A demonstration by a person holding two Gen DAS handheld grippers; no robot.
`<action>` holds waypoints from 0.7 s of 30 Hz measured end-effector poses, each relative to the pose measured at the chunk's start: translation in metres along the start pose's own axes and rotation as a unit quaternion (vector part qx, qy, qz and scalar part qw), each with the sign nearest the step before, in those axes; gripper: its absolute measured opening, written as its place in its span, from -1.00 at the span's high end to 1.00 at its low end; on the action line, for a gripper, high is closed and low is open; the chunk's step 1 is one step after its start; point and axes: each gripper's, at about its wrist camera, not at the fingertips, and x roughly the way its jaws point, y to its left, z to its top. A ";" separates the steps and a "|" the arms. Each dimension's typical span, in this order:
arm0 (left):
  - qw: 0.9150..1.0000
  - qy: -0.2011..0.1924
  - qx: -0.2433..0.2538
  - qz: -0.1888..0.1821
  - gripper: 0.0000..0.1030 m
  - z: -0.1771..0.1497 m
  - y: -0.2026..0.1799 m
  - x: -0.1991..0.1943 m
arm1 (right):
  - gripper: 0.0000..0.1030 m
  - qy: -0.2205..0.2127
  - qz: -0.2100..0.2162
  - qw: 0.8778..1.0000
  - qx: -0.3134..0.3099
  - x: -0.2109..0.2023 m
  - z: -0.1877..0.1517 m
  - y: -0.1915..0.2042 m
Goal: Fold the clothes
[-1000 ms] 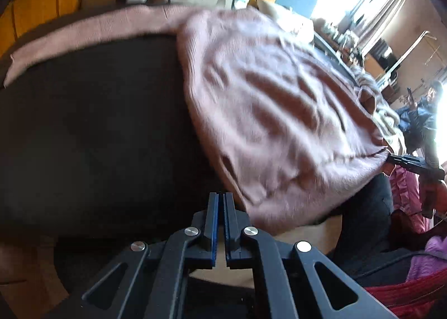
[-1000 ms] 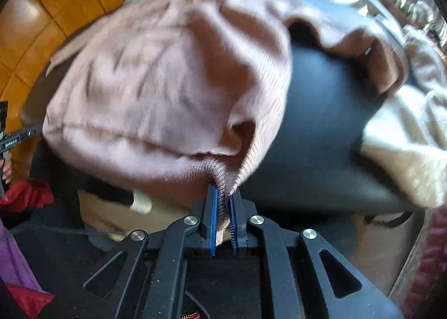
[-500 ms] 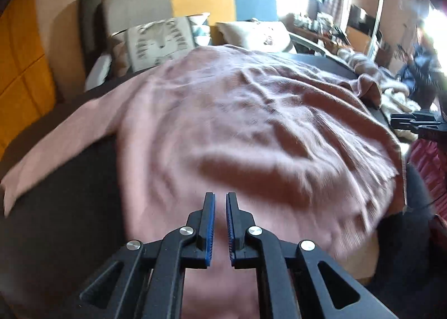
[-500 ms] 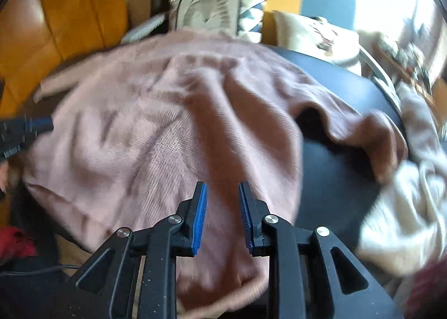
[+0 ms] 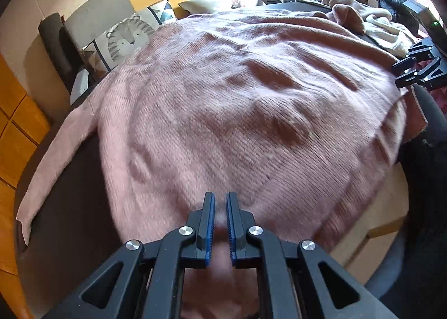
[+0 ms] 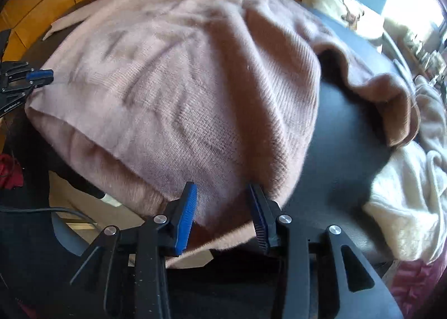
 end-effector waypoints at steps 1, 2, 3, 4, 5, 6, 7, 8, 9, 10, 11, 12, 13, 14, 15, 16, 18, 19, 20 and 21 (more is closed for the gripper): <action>1.000 -0.010 -0.006 -0.009 0.85 0.002 -0.001 -0.003 | 0.20 -0.017 0.009 1.000 -0.009 -0.006 0.002 0.006; 1.000 -0.020 -0.011 -0.019 0.85 0.004 -0.002 -0.005 | 0.20 -0.036 0.027 0.999 -0.021 -0.012 0.005 0.015; 0.999 -0.030 -0.013 -0.031 0.84 0.005 -0.004 -0.008 | 0.19 -0.050 0.049 0.997 -0.037 -0.016 0.010 0.028; 0.998 -0.038 -0.011 -0.044 0.82 0.007 -0.009 -0.010 | 0.17 -0.060 0.068 0.994 -0.055 -0.018 0.015 0.041; 0.997 -0.044 -0.003 -0.056 0.75 0.008 -0.018 -0.011 | 0.07 -0.065 0.082 0.992 -0.076 -0.017 0.020 0.055; 0.997 -0.048 0.006 -0.064 0.69 0.010 -0.025 -0.011 | -0.04 -0.065 0.084 0.989 -0.105 -0.013 0.024 0.069; 0.996 -0.049 0.020 -0.067 0.69 0.010 -0.034 -0.012 | -0.05 -0.064 0.085 0.985 -0.134 -0.008 0.028 0.084; 0.995 -0.051 0.040 -0.069 0.69 0.011 -0.046 -0.011 | -0.05 -0.061 0.073 0.981 -0.169 -0.002 0.030 0.099; 0.994 -0.054 0.057 -0.070 0.69 0.012 -0.055 -0.011 | -0.05 -0.062 0.056 0.976 -0.202 0.003 0.029 0.111; 0.993 -0.056 0.071 -0.070 0.69 0.014 -0.062 -0.010 | -0.05 -0.064 0.039 0.969 -0.234 0.009 0.029 0.123; 0.992 -0.057 0.085 -0.070 0.69 0.015 -0.070 -0.009 | -0.05 -0.066 0.022 0.961 -0.266 0.014 0.028 0.135; 0.991 -0.056 0.098 -0.070 0.69 0.016 -0.077 -0.009 | -0.05 -0.067 0.005 0.952 -0.298 0.020 0.028 0.146; 0.990 -0.052 0.113 -0.069 0.69 0.016 -0.082 -0.007 | -0.05 -0.070 -0.004 0.948 -0.310 0.022 0.029 0.149; 0.989 -0.049 0.126 -0.063 0.69 0.016 -0.087 -0.005 | -0.05 -0.069 -0.004 0.950 -0.305 0.024 0.033 0.147; 0.989 -0.050 0.130 -0.058 0.68 0.017 -0.089 -0.005 | -0.04 -0.068 -0.004 0.952 -0.299 0.025 0.037 0.144; 0.989 -0.052 0.128 -0.057 0.68 0.019 -0.088 -0.004 | -0.01 -0.068 -0.003 0.954 -0.292 0.026 0.041 0.142; 0.990 -0.053 0.115 -0.059 0.64 0.021 -0.084 -0.001 | 0.85 -0.061 0.008 0.961 -0.270 0.029 0.046 0.136; 0.991 -0.050 0.105 -0.064 0.64 0.022 -0.081 0.001 | 0.95 -0.055 0.019 0.966 -0.254 0.030 0.047 0.132; 0.992 -0.047 0.097 -0.070 0.64 0.022 -0.079 0.002 | 0.96 -0.049 0.031 0.970 -0.237 0.031 0.049 0.129; 0.992 -0.045 0.091 -0.076 0.64 0.022 -0.077 0.002 | 0.97 -0.043 0.043 0.974 -0.220 0.031 0.050 0.126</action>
